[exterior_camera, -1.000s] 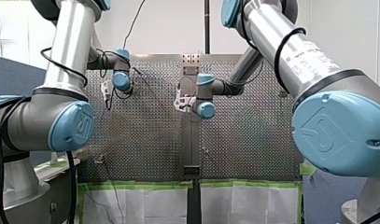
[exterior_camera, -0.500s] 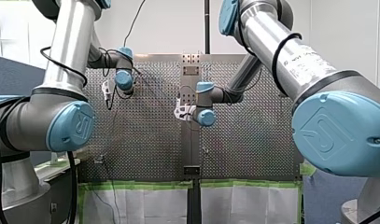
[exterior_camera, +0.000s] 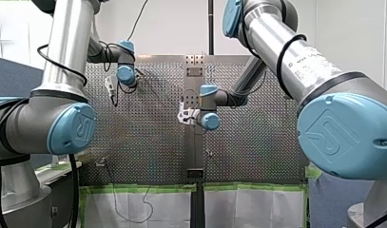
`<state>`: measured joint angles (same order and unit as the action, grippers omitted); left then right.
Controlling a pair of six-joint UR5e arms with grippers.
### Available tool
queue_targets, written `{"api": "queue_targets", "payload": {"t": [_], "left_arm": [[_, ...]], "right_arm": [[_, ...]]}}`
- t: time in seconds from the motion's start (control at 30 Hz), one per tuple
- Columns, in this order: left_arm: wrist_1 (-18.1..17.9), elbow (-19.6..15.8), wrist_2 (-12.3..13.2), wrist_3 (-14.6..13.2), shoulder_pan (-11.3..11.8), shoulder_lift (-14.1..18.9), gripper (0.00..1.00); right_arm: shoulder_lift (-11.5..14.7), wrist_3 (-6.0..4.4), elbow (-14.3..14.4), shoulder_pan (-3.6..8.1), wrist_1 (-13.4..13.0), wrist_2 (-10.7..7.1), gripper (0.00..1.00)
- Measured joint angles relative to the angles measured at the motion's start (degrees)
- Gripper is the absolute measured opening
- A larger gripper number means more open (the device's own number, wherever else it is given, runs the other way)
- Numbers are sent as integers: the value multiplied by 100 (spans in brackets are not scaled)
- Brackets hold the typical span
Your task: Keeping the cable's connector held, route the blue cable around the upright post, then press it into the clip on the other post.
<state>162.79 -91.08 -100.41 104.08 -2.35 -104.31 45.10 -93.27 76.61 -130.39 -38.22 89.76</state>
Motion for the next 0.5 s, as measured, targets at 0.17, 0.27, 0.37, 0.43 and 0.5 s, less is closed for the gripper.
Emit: {"api": "queue_targets", "payload": {"t": [0.17,0.27,0.37,0.43,0.5], "left_arm": [[27,-33,-158,90,4,-59,100],[46,-38,-272,90,6,-167,100],[39,-38,-312,38,-1,-285,100],[32,-38,-318,5,-4,-334,100],[25,-39,-307,-17,3,-364,100]], "right_arm": [[-37,2,3,-14,42,33,0],[-92,8,7,-29,63,56,0],[-180,32,14,-50,77,111,0],[-247,52,14,-64,81,155,0],[-344,70,15,-83,80,215,0]]}}
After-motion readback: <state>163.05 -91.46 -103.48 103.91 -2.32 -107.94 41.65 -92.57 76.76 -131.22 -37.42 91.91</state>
